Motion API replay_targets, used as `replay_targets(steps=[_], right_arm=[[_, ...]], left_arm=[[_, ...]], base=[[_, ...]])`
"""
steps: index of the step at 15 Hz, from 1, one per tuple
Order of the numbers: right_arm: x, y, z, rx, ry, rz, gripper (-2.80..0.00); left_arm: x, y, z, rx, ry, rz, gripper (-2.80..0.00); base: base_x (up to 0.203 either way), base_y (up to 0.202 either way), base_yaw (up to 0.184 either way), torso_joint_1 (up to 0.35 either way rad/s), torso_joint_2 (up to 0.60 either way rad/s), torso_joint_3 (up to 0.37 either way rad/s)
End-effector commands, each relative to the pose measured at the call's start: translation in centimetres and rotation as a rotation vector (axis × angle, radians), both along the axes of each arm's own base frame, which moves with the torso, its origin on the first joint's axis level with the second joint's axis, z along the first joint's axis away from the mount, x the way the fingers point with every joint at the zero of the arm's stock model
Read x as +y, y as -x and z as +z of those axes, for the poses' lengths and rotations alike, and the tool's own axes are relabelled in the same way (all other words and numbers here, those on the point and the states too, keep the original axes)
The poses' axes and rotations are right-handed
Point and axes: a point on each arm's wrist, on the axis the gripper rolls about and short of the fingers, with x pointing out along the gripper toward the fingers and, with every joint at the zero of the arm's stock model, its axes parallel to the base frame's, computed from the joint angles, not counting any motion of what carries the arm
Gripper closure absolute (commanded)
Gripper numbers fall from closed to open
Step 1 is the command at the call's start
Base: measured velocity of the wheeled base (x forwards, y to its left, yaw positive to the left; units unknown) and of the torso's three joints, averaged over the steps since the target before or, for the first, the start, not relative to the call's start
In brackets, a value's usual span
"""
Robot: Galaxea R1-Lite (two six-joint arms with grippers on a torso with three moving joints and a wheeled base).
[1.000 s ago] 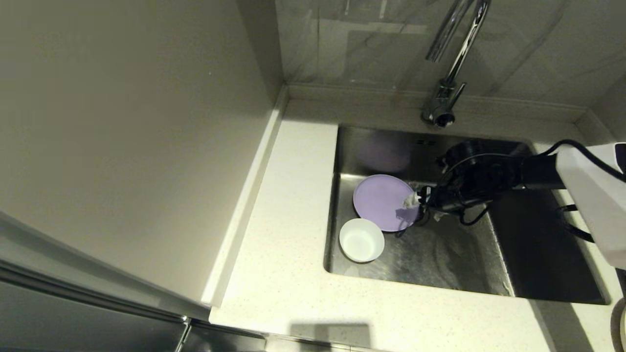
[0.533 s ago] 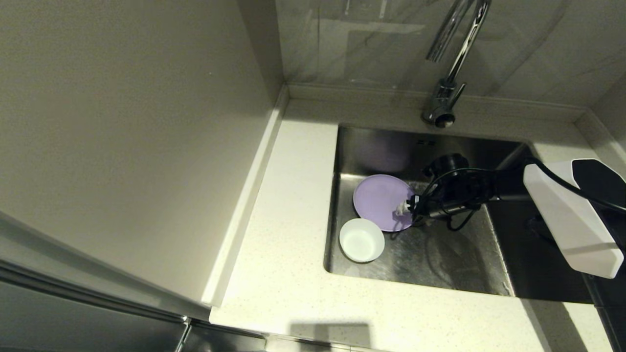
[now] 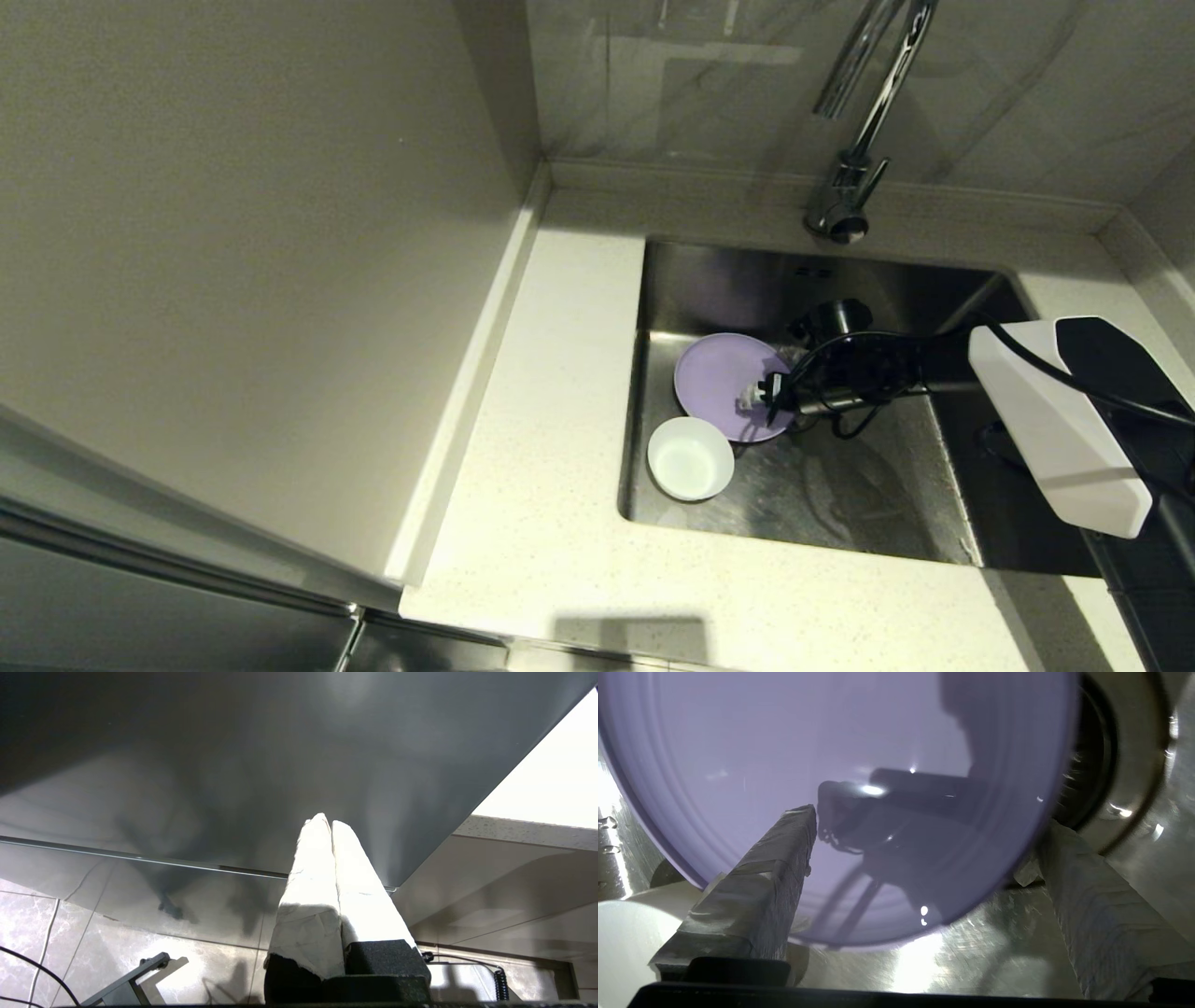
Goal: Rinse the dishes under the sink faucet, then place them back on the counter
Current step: Put a plate back to the table from the sink
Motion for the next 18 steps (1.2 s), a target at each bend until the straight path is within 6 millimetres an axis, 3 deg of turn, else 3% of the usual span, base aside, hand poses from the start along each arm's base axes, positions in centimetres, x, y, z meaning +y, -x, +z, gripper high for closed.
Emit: replay_targets(steps=[1,4,5,13,18], right_arm=[[0.3,0.0,-0.6,0.012,0.001,0.006,-2.80],[0.5,-0.1,-1.0,0.017,0.014,-0.002,-2.70],[0.5,-0.1,-1.1,0.018,0.016,-0.001,0.00],[0.3,-0.3,-1.1,-0.010,0.071,-0.010,0.00],[0.1,0.0,1.2,-0.058,0.086,-0.038,0.00]], left_arm=[[0.0,0.0,0.0,-0.003,0.001,0.000,0.00],[0.0,0.0,0.0,-0.003,0.001,0.000,0.00],[0.0,0.0,0.0,-0.003,0.001,0.000,0.00],[0.0,0.0,0.0,-0.003,0.001,0.000,0.00],[0.0,0.0,0.0,-0.003,0.001,0.000,0.00]], base=[[0.000,0.000,0.000,0.000,0.00,0.000],[0.000,0.000,0.000,0.000,0.00,0.000],[0.000,0.000,0.000,0.000,0.00,0.000],[0.000,0.000,0.000,0.000,0.00,0.000],[0.000,0.000,0.000,0.000,0.00,0.000]])
